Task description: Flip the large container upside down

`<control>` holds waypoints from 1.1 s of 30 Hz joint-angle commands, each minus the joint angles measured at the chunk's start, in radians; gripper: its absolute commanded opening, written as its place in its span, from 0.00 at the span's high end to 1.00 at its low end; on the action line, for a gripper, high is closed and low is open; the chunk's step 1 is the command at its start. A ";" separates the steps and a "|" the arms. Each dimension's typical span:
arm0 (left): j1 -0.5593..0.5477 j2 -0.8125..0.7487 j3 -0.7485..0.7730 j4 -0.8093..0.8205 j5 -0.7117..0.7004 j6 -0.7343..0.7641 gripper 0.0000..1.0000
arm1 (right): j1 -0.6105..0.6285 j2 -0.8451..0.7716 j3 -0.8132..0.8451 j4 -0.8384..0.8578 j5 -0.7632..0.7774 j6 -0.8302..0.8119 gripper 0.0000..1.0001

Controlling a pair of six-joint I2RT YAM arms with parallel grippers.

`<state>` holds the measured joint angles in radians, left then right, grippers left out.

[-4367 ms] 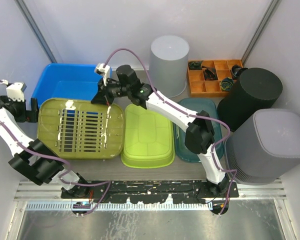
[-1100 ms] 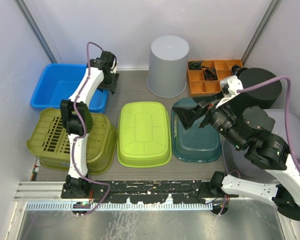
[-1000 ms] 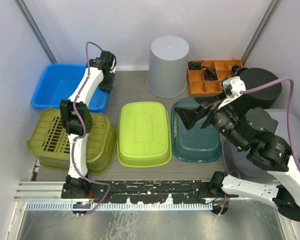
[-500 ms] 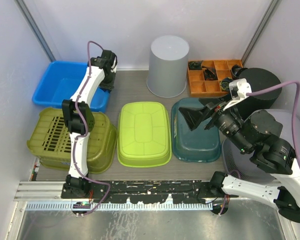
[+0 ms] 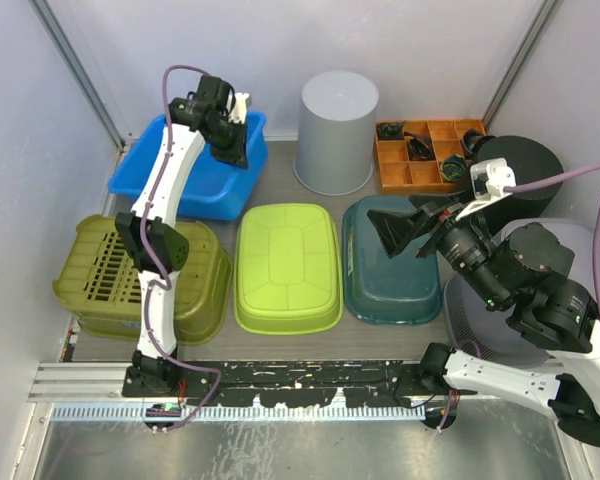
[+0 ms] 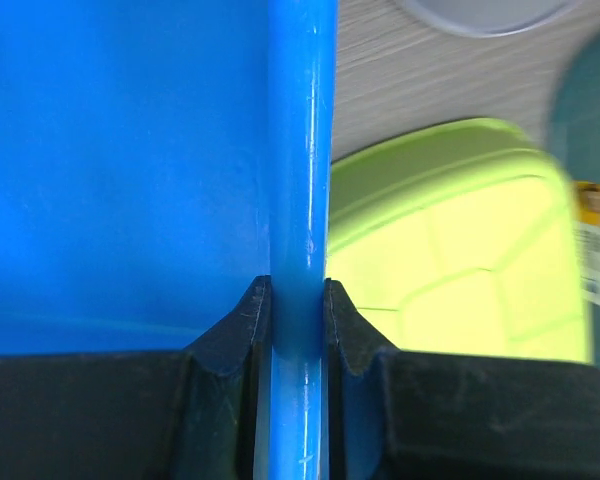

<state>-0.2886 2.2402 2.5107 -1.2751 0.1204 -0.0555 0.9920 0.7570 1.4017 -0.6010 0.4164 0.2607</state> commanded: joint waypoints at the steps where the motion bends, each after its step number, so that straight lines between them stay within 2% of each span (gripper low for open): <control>1: -0.011 -0.199 0.083 0.158 0.263 -0.100 1.00 | 0.003 -0.004 0.033 0.028 0.040 -0.003 0.00; 5: 0.002 -0.246 0.118 0.292 0.365 -0.230 1.00 | 0.002 -0.016 0.013 0.038 0.054 0.015 0.00; 9: 0.039 -0.266 0.124 0.420 0.403 -0.363 1.00 | 0.002 -0.018 0.011 0.037 0.065 0.026 0.00; 16: 0.257 -0.234 0.022 0.802 0.510 -0.851 1.00 | 0.001 0.006 0.005 0.041 0.081 0.040 0.00; 21: 0.408 -0.189 -0.071 0.953 0.478 -1.049 1.00 | 0.003 0.039 0.002 0.051 0.082 0.043 0.00; 25: 0.512 -0.153 -0.128 0.983 0.485 -1.061 1.00 | 0.002 0.069 0.006 0.065 0.081 0.037 0.00; 30: 0.609 -0.179 -0.365 1.066 0.485 -1.036 1.00 | 0.002 0.115 0.013 0.080 0.080 0.020 0.00; 33: 0.691 -0.162 -0.446 1.093 0.512 -1.030 1.00 | 0.002 0.147 0.016 0.096 0.073 0.010 0.00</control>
<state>0.3370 2.0605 2.1693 -0.2302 0.6060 -1.1297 0.9920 0.8753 1.4033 -0.5819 0.4816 0.2890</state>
